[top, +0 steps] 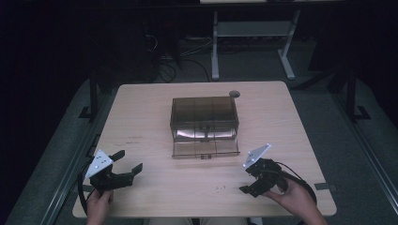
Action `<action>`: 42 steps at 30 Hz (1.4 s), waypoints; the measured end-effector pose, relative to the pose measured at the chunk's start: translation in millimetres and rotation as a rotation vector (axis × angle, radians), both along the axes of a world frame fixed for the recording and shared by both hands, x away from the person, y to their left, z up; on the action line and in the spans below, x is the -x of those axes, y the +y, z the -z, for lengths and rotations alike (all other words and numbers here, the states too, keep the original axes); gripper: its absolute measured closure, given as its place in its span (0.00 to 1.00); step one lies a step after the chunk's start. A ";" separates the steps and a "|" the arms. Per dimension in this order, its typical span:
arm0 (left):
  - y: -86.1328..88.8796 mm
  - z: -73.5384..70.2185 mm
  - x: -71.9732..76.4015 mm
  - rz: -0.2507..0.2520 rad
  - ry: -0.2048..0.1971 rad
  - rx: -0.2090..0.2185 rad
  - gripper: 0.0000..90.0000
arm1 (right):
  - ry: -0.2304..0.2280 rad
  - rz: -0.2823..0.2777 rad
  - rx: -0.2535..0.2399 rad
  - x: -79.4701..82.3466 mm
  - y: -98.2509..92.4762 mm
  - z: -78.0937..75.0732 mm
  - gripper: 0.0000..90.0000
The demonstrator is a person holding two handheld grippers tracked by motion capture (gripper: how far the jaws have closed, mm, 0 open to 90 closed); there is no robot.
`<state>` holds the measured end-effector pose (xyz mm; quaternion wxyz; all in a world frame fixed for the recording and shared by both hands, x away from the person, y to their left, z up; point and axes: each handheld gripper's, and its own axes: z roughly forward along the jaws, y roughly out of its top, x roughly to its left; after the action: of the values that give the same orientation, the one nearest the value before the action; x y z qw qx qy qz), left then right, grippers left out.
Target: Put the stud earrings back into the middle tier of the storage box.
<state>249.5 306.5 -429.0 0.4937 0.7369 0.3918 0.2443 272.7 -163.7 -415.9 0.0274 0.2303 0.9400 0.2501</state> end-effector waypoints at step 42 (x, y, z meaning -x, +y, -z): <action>1.6 -0.6 0.5 -0.002 -0.002 0.010 0.14 | 0.123 -0.147 0.179 -26.0 70.3 7.3 0.67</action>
<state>249.0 308.0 -428.4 0.4974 0.7339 0.3934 0.2435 298.6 -93.4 -423.2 -0.0280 0.1725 0.9728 0.1522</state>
